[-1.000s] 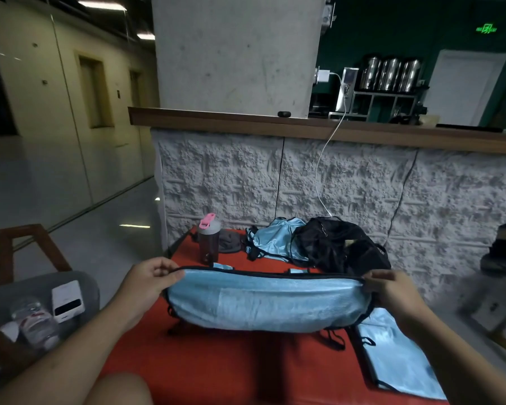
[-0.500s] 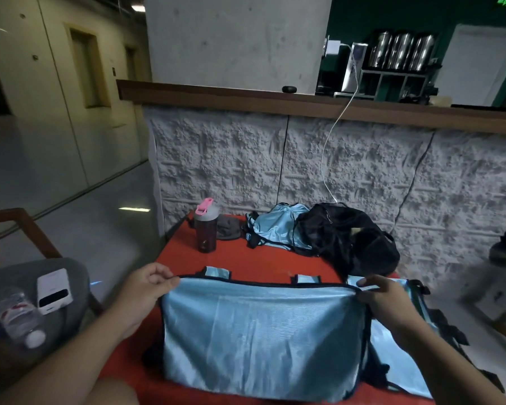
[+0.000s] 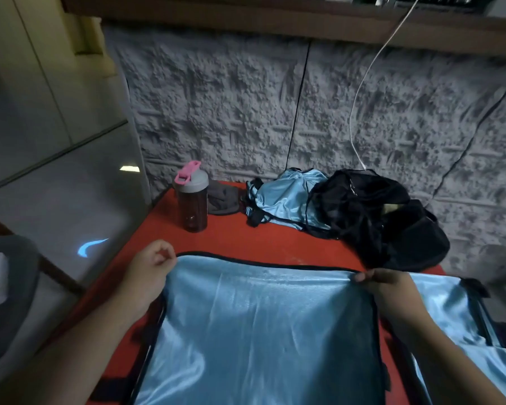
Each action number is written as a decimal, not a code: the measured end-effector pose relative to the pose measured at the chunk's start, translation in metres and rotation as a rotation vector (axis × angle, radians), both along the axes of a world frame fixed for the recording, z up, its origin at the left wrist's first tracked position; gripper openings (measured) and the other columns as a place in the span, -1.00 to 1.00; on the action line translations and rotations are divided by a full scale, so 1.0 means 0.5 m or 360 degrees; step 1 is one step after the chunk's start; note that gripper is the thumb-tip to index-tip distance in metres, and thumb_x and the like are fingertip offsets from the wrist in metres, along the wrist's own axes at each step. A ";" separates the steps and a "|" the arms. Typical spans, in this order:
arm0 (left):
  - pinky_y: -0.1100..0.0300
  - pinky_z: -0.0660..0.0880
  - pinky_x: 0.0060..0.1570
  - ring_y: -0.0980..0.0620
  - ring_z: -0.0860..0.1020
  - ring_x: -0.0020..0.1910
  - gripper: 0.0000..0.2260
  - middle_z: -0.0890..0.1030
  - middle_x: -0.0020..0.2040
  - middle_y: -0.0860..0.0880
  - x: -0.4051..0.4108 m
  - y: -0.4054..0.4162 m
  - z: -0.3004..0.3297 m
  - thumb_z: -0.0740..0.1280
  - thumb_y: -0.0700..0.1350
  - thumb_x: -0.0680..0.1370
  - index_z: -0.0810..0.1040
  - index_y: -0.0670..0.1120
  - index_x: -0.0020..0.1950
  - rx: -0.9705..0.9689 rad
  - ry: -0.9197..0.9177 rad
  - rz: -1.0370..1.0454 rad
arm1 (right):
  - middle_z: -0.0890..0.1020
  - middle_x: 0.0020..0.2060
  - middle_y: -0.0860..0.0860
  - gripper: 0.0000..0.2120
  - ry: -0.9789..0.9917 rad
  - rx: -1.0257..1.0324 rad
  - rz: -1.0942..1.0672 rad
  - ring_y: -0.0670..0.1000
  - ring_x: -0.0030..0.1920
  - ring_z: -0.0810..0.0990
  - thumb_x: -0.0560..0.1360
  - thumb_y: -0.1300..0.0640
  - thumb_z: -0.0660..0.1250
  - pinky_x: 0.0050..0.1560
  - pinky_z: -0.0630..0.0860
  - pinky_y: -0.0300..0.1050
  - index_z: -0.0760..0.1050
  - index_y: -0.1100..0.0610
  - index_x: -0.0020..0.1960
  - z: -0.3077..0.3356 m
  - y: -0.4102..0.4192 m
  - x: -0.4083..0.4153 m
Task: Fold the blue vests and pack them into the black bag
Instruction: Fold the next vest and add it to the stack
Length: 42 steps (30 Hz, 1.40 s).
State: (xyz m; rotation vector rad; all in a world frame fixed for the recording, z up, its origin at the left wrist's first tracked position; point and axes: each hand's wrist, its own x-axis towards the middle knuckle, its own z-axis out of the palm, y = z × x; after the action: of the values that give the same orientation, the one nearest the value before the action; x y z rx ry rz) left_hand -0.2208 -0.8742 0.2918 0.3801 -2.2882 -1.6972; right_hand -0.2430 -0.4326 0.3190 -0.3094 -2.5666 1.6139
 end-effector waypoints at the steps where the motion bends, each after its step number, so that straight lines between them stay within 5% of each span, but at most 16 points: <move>1: 0.17 0.24 -0.37 -0.01 0.34 -0.37 -0.71 0.47 -0.40 -0.10 -0.023 0.004 -0.010 0.27 -0.44 0.53 0.52 -0.08 -0.24 -0.0058 -0.0022 0.0020 | 0.70 -0.38 0.00 -0.71 -0.0002 0.0020 -0.0003 -0.07 -0.35 0.57 0.45 0.45 0.36 -0.26 0.49 -0.19 0.73 0.12 -0.23 -0.011 -0.004 -0.016; 3: 0.23 0.31 -0.40 0.03 0.41 -0.41 -0.64 0.57 -0.38 -0.01 -0.058 0.013 -0.029 0.23 -0.46 0.52 0.60 -0.06 -0.28 -0.0199 -0.0071 0.0059 | 0.74 -0.27 -0.04 -0.67 -0.0024 0.0075 0.0005 -0.02 -0.20 0.64 0.45 0.43 0.38 -0.09 0.54 -0.09 0.74 0.04 -0.23 -0.037 -0.007 -0.049; 6: 0.43 0.29 -0.46 0.23 0.42 -0.51 -0.64 0.61 -0.36 0.07 -0.086 0.021 -0.062 0.21 -0.45 0.55 0.71 -0.10 -0.12 -0.0354 -0.0180 0.0038 | 0.74 -0.24 -0.13 -0.69 -0.0010 0.0318 0.0096 -0.08 -0.17 0.68 0.48 0.36 0.42 -0.12 0.56 -0.12 0.73 -0.05 -0.16 -0.078 -0.011 -0.090; 10: 0.32 0.36 -0.50 -0.03 0.50 -0.46 -0.56 0.70 -0.22 -0.12 -0.109 0.015 -0.093 0.19 -0.46 0.50 0.73 0.01 -0.11 -0.0555 -0.0281 0.0023 | 0.75 -0.20 0.00 -0.72 0.0029 0.0796 0.0084 0.06 -0.11 0.69 0.44 0.34 0.41 -0.17 0.43 -0.14 0.74 -0.03 -0.11 -0.112 -0.017 -0.131; 15: 0.21 0.43 0.11 -0.05 0.62 0.06 -0.70 0.68 0.09 -0.06 -0.119 0.022 -0.105 0.32 -0.41 0.53 0.73 -0.10 0.08 -0.0925 -0.0247 -0.0036 | 0.75 -0.15 0.07 -0.73 0.0007 0.0932 0.0041 0.12 -0.12 0.67 0.44 0.35 0.39 -0.17 0.33 -0.19 0.75 0.03 -0.05 -0.138 -0.027 -0.147; 25: 0.09 0.44 0.14 -0.19 0.57 0.06 -0.72 0.58 0.06 -0.11 -0.121 0.019 -0.129 0.44 -0.33 0.50 0.70 -0.10 0.17 -0.1182 -0.0243 -0.0089 | 0.64 -0.16 0.03 -0.74 0.0179 0.1229 0.0250 0.20 -0.09 0.61 0.45 0.31 0.37 -0.16 0.29 -0.18 0.71 0.06 0.03 -0.179 -0.017 -0.147; 28: -0.09 0.50 0.12 -0.21 0.48 0.04 -0.71 0.55 0.07 -0.10 -0.110 0.042 -0.099 0.47 -0.23 0.48 0.69 0.00 0.17 -0.1420 -0.0144 0.0083 | 0.64 0.04 0.10 -0.66 0.0210 0.1233 0.0086 0.23 0.03 0.59 0.46 0.27 0.38 0.11 0.52 -0.02 0.69 0.05 0.19 -0.146 -0.035 -0.125; 32: -0.15 0.52 0.13 -0.22 0.51 0.13 -0.76 0.58 0.19 -0.10 -0.056 0.151 -0.079 0.43 -0.13 0.49 0.68 0.00 0.15 -0.1453 0.0091 -0.0086 | 0.62 0.23 0.12 -0.58 0.0349 0.1101 0.0287 0.18 0.20 0.58 0.46 0.34 0.35 0.27 0.47 -0.07 0.60 0.16 0.30 -0.102 -0.156 -0.017; 35: -0.22 0.34 0.39 -0.19 0.37 0.45 -0.58 0.42 0.47 -0.08 -0.035 0.207 -0.114 0.27 0.06 0.60 0.47 0.06 0.46 -0.1507 -0.0107 -0.0328 | 0.21 0.59 0.05 -0.40 0.0123 0.0916 0.0612 0.06 0.56 0.25 0.58 0.25 0.20 0.51 0.15 -0.23 0.22 0.08 0.61 -0.130 -0.239 0.059; 38: -0.23 0.04 0.53 -0.12 0.00 0.62 -0.42 0.07 0.65 0.01 -0.038 0.210 -0.148 0.02 0.24 0.65 0.01 0.13 0.64 -0.1696 -0.0454 -0.0405 | -0.10 0.63 0.07 -0.32 0.0130 0.1032 0.0741 0.08 0.64 -0.15 0.55 0.15 -0.02 0.63 -0.09 -0.02 -0.02 0.19 0.65 -0.160 -0.252 0.060; 42: -0.25 -0.12 0.55 -0.04 -0.19 0.63 -0.39 -0.15 0.66 0.08 -0.037 0.215 -0.157 -0.16 0.28 0.62 -0.20 0.14 0.64 -0.1736 -0.0512 -0.0522 | -0.14 0.64 0.06 -0.37 0.0044 0.1192 0.0708 0.08 0.63 -0.25 0.69 0.02 0.03 0.62 -0.16 0.09 -0.12 0.13 0.67 -0.187 -0.254 0.010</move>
State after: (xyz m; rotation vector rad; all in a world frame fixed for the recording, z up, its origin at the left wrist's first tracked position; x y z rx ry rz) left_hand -0.2395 -0.7667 0.2134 0.0224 -3.1950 -0.2591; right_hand -0.2382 -0.5596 0.2258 0.3616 -3.1115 0.5928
